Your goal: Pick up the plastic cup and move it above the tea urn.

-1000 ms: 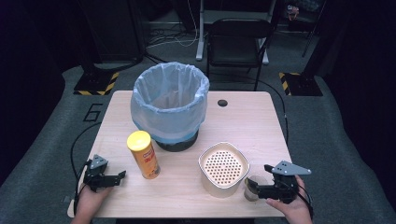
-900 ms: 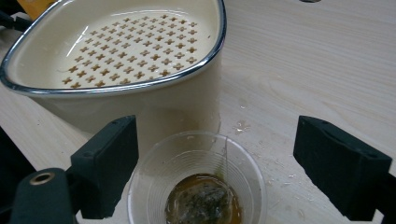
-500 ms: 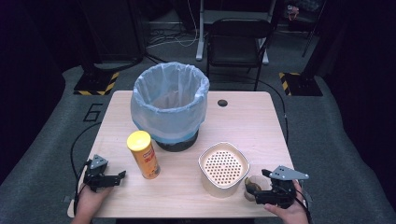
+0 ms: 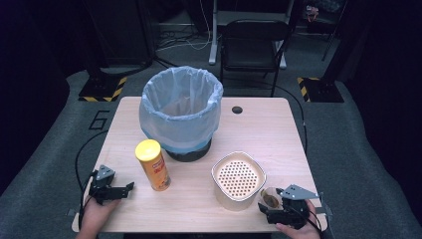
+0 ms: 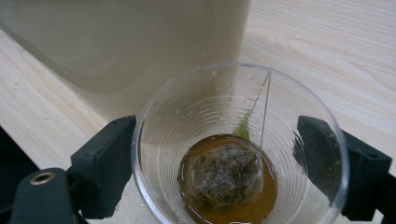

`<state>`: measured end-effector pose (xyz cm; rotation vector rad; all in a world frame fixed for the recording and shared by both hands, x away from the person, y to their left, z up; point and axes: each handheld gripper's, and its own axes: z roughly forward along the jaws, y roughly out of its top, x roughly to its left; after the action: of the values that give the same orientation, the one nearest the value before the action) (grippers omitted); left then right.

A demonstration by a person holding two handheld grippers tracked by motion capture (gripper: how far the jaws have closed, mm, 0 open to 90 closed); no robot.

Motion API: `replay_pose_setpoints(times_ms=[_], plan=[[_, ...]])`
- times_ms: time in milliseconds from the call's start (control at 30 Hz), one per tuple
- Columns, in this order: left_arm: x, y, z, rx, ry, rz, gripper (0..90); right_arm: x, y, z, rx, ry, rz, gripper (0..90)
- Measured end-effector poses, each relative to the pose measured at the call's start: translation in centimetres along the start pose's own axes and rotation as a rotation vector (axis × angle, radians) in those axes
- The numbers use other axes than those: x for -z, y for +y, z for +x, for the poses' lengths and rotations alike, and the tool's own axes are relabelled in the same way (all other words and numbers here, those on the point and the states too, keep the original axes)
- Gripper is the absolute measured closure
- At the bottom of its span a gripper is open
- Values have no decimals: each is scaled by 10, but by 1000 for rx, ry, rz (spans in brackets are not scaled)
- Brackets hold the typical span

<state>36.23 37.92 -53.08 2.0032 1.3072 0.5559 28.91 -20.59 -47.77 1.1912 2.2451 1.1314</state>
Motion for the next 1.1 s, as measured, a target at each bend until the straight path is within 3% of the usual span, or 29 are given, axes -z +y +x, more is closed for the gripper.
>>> replay_pose_setpoints(times_ms=[433, 567, 800, 967, 1100], plan=[[-1, 0, 0, 3, 5, -10, 84, -2, -5, -2, -4, -19, -4, 245], [0, 0, 0, -1, 2, -3, 84, -1, -6, -5, 25, -27, 4, 278], [0, 0, 0, -2, 1, 0, 84, -1, -7, -8, 12, -26, -3, 274], [0, 0, 0, 1, 2, -4, 84, -1, -5, -5, 31, -40, -2, 294], [0, 0, 0, 2, 2, -5, 84, 0, -6, -7, 29, -18, -5, 307]])
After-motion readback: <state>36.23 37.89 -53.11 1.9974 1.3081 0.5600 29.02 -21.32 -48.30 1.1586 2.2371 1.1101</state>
